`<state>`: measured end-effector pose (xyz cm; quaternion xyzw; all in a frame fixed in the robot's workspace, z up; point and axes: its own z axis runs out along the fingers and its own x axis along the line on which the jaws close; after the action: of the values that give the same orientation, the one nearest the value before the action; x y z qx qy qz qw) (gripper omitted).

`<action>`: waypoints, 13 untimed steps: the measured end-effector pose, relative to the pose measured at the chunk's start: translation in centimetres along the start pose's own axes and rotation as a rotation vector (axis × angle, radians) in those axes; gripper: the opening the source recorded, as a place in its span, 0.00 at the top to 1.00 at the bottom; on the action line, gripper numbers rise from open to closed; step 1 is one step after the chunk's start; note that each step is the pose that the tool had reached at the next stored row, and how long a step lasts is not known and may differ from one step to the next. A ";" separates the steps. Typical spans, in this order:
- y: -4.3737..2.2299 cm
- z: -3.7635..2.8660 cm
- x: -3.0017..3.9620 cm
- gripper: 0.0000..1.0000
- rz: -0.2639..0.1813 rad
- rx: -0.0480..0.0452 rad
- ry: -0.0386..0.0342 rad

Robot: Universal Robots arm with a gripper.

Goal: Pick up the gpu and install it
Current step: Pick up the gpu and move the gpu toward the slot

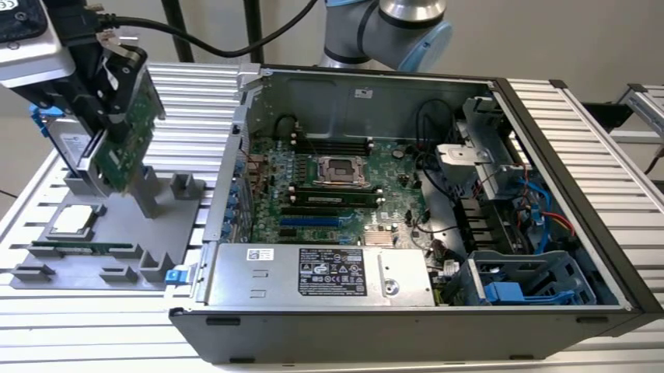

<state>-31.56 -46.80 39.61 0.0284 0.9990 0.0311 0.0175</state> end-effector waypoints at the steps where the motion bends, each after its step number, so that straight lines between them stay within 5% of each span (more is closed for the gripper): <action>1: 0.00 -0.08 0.00 1.00 0.000 0.0001 0.0000; 13: 0.06 -1.03 -0.03 1.00 0.000 0.0001 0.0001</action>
<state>-31.56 -46.80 40.65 0.0284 0.9990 0.0311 0.0175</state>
